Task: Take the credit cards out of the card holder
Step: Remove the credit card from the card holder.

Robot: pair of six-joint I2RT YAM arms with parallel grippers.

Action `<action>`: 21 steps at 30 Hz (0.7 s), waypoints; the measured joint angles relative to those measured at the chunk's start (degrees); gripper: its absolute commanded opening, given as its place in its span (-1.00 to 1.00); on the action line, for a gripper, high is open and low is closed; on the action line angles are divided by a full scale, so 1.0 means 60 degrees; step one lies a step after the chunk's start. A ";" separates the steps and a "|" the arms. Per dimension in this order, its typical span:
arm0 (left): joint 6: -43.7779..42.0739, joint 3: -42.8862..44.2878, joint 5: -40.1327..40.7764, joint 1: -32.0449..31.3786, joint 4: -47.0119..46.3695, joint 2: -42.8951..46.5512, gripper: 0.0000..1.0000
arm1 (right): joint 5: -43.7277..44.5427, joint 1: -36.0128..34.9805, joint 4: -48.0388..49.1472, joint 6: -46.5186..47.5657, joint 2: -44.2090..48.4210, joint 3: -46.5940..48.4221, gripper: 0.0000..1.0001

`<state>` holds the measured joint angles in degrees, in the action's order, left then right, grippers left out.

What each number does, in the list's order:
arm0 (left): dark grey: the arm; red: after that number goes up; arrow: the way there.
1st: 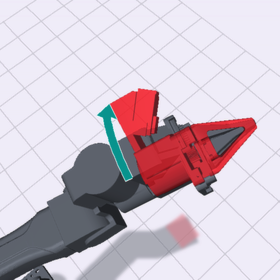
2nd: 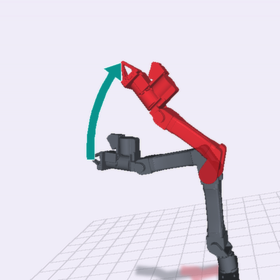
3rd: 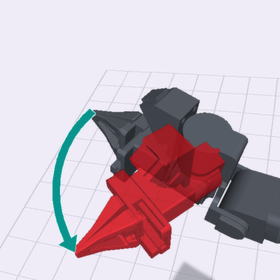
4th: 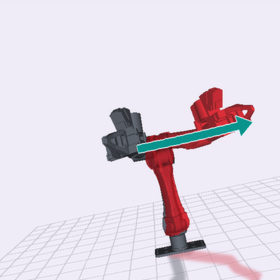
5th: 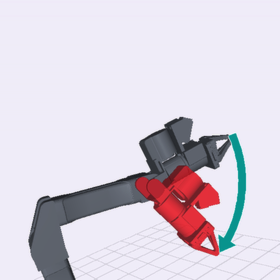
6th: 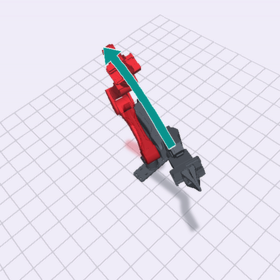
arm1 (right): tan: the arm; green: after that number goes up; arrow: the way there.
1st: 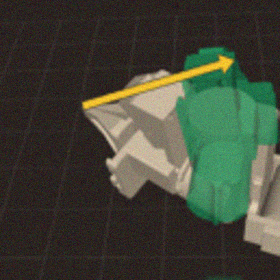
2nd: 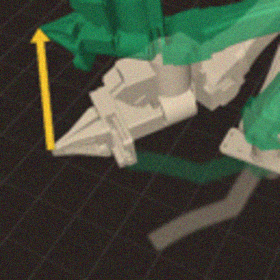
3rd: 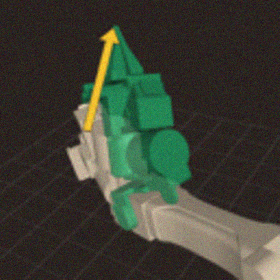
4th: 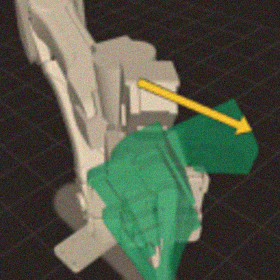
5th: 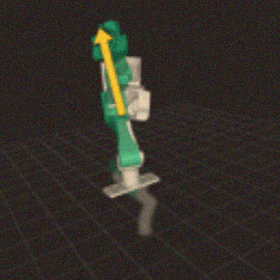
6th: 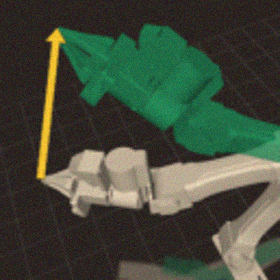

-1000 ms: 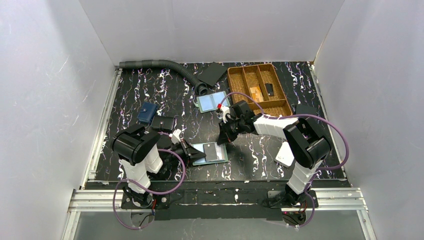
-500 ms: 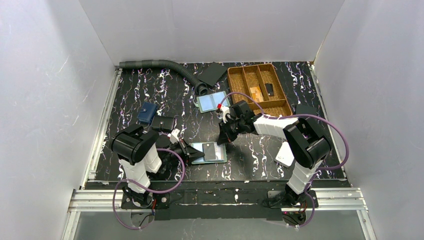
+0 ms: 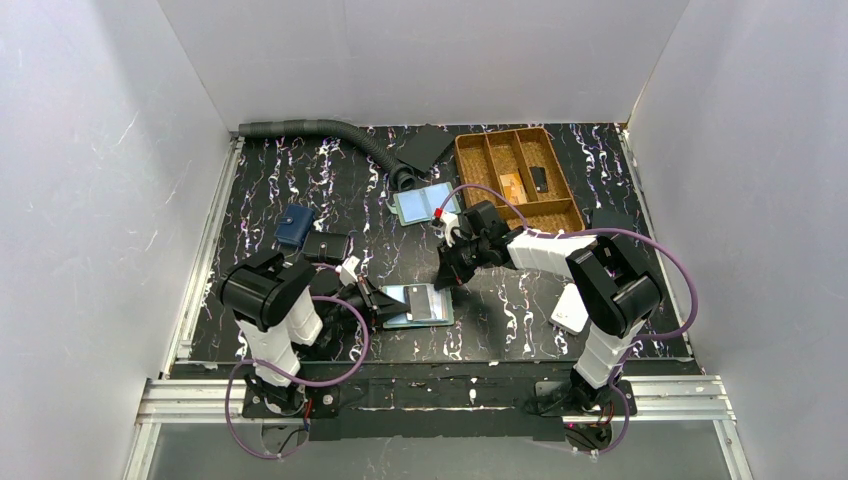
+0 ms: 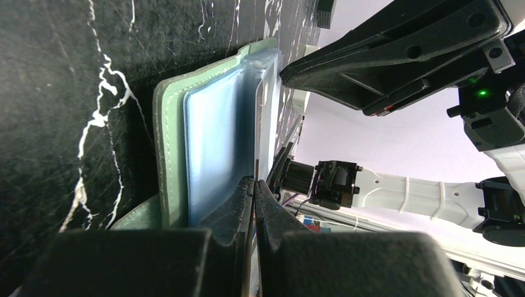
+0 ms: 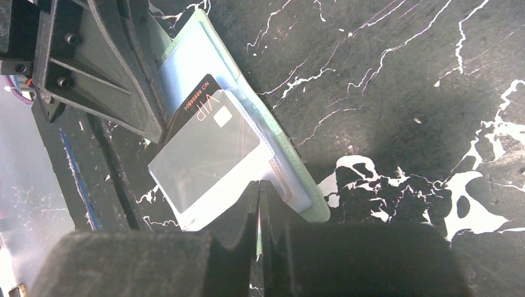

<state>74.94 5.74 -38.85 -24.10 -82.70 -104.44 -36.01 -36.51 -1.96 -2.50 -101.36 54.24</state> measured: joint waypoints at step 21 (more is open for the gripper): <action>-0.1002 -0.0889 0.0503 0.0739 0.1464 0.3024 -1.00 | -0.1355 0.0011 -0.0488 0.1206 0.0838 -0.0120 0.15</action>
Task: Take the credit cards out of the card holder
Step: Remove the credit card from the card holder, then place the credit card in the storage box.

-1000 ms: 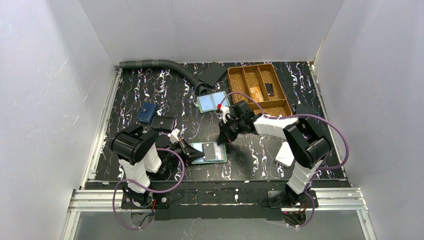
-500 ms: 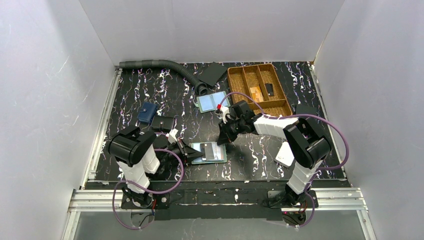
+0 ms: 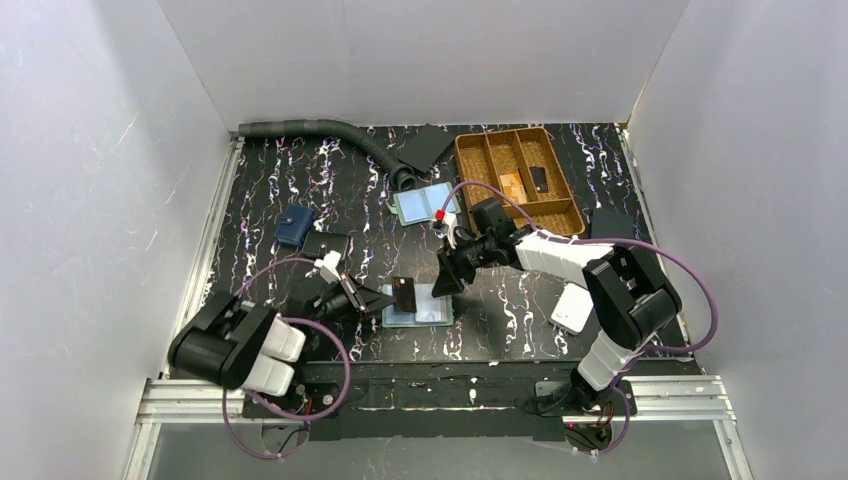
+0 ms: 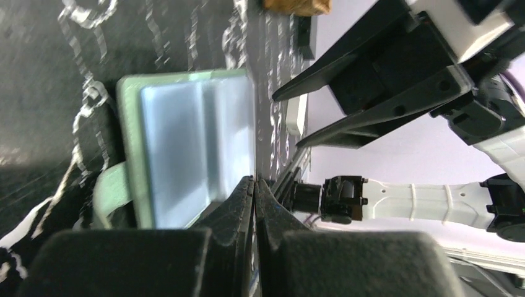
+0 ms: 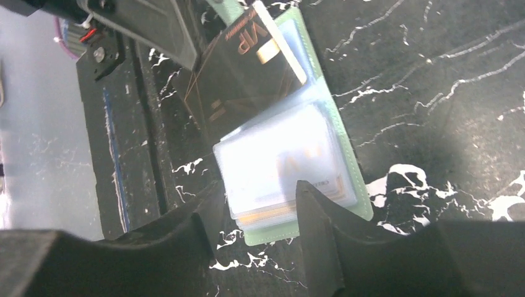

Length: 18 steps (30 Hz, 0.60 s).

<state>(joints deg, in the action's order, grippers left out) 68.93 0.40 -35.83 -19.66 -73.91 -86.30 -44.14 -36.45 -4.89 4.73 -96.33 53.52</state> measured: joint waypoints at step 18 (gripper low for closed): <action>-0.1749 0.0142 0.1002 -0.0007 0.6142 0.7038 -1.00 | -0.2113 0.0233 0.1271 -0.1082 0.1155 -0.0699 0.87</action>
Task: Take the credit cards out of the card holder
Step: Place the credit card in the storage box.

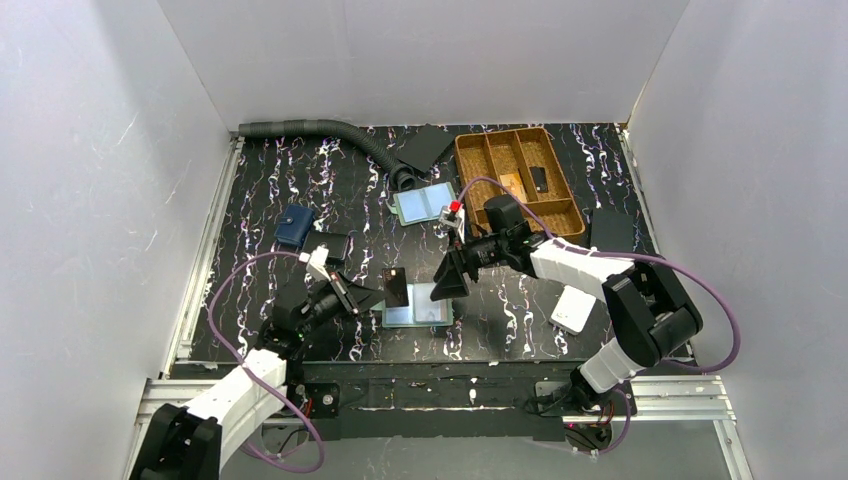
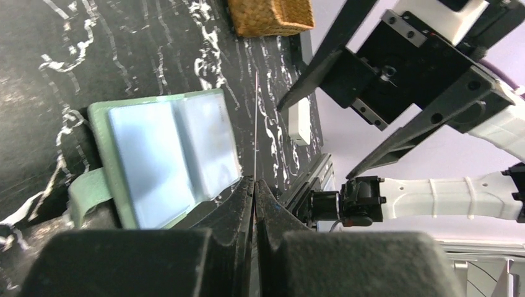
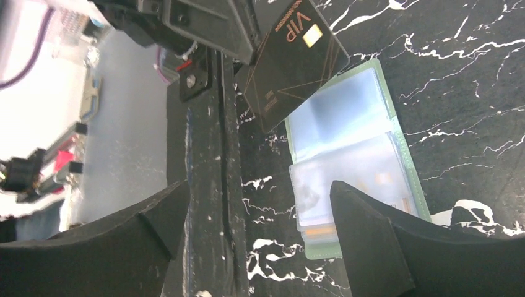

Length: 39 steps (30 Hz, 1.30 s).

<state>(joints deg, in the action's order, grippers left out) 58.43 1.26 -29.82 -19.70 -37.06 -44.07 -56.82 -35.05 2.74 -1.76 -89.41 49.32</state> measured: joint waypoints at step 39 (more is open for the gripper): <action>0.0404 0.1126 0.1705 -0.2116 -0.0918 -0.0780 0.97 | -0.0215 0.2171 0.0729 -0.1701 0.0313 0.0379 -0.97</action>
<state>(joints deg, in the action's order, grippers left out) 60.86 8.01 -19.59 -32.40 -42.57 -48.75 -58.11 -22.02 7.11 -11.97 -87.53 51.59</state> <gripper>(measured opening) 0.953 0.032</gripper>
